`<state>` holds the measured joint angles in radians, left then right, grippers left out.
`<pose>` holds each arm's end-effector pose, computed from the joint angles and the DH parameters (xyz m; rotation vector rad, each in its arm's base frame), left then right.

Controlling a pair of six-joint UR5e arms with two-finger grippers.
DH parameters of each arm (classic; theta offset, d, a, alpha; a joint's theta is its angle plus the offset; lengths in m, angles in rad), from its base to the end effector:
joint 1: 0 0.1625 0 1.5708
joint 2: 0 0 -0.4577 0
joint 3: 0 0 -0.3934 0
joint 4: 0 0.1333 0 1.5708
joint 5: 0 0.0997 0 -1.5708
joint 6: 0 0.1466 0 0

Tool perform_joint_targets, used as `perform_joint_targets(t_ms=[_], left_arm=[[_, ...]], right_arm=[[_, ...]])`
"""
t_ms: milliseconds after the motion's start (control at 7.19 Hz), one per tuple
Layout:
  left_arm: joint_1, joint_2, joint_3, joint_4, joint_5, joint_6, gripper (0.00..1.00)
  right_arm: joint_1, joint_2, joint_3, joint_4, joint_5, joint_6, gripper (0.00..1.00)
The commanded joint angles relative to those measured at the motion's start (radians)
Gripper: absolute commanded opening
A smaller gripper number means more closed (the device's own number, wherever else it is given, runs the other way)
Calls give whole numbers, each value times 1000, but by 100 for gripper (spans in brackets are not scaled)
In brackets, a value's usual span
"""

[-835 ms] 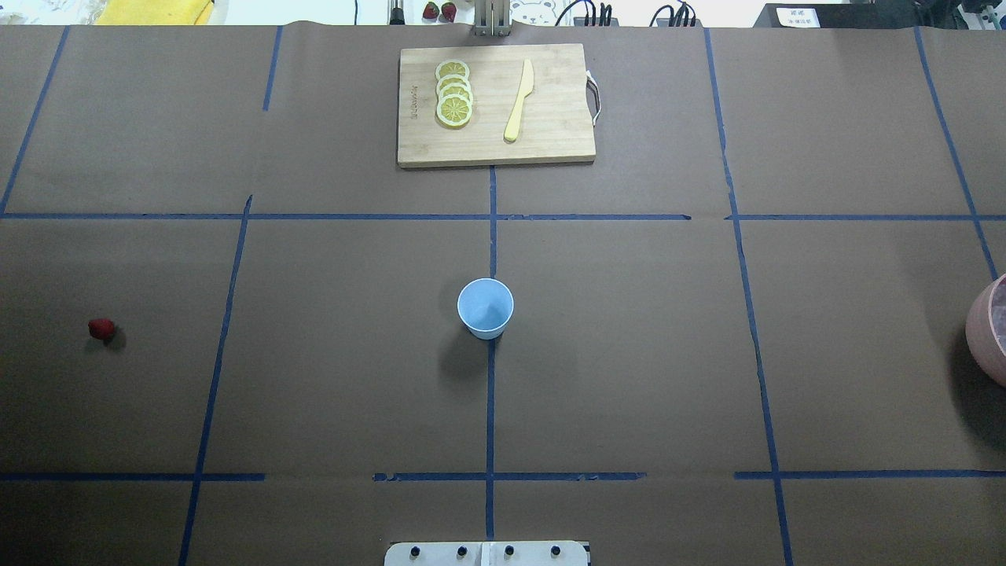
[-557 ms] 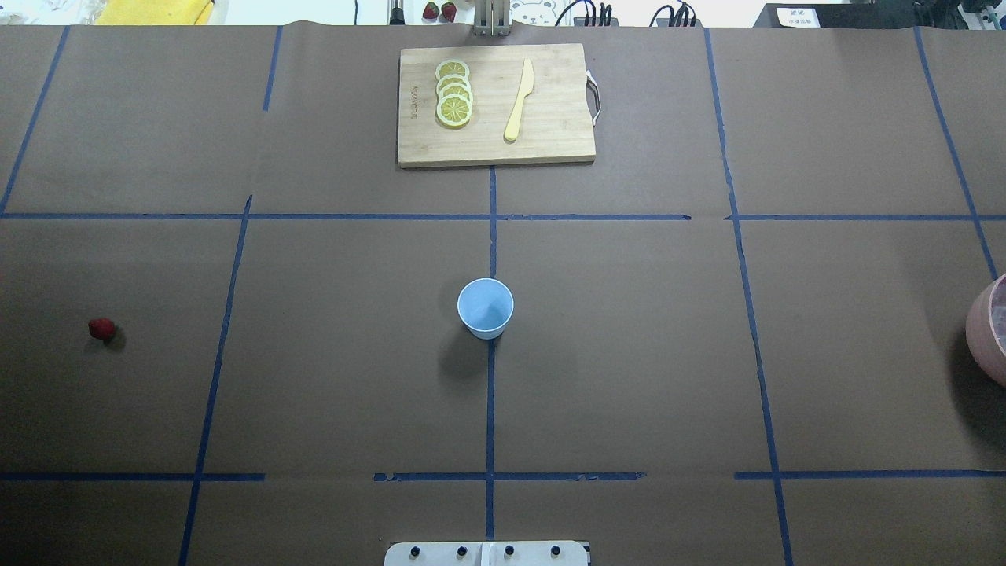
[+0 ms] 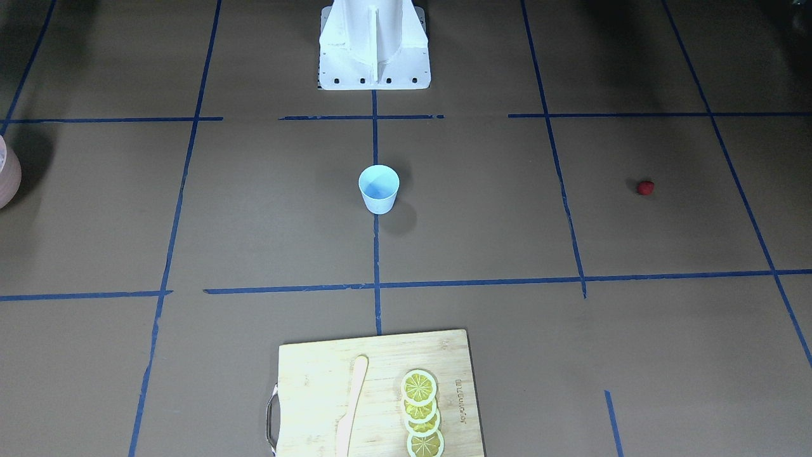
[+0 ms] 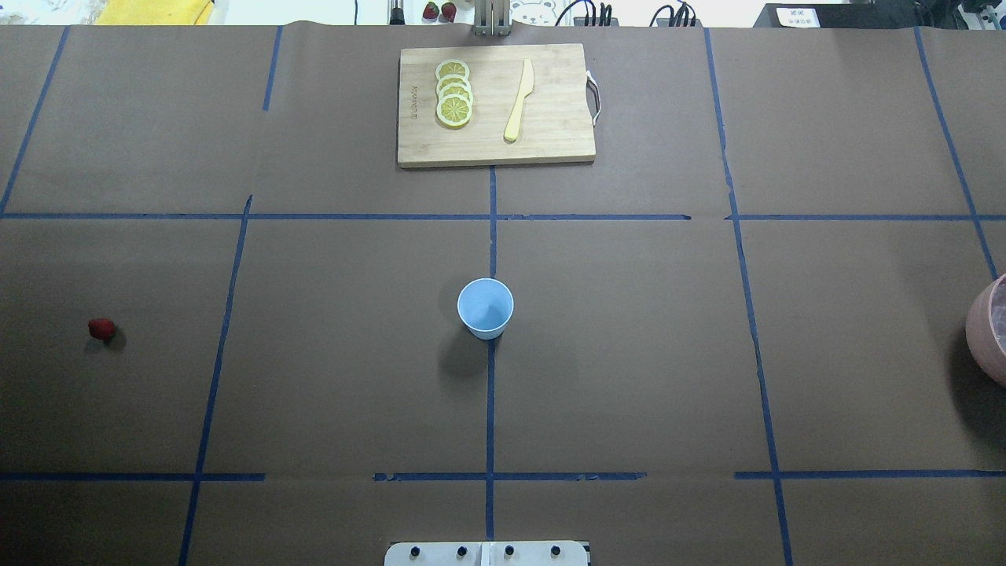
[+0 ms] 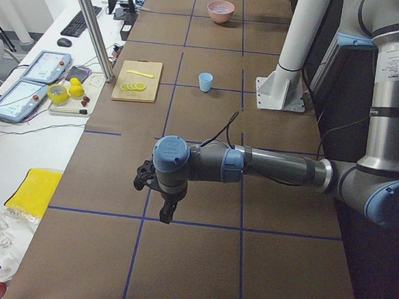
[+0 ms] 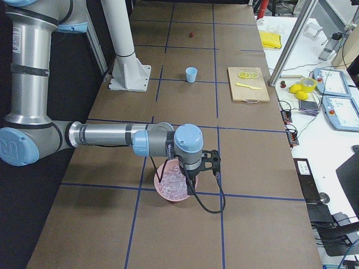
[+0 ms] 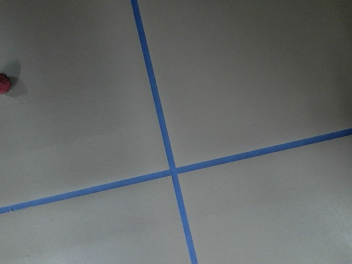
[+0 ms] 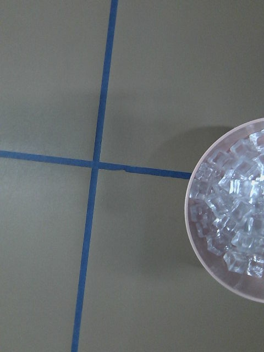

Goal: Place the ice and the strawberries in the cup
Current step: 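Grasp an ice cube from the pink bowl with the right gripper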

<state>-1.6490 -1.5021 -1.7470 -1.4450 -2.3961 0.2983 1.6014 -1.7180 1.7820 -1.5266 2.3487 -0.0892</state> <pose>-0.0613 -0.4542 0.6782 0.1378 0.8154 0.1999 0.0437 -0.4347 0.6831 0.1491 -0.7698 -0.0977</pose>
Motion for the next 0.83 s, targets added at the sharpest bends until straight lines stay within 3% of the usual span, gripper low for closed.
perform_joint_targets(t_ms=[0, 417, 696], left_arm=[[0, 3, -2, -1, 0, -1, 100], [0, -3, -2, -1, 0, -1, 100], [0, -4, -2, -1, 0, -1, 100]], right_arm=[[-93, -9, 1, 107, -3, 6, 100], [-155, -55, -3, 121, -8, 23, 98], [-208, -118, -7, 269, -32, 170, 96]])
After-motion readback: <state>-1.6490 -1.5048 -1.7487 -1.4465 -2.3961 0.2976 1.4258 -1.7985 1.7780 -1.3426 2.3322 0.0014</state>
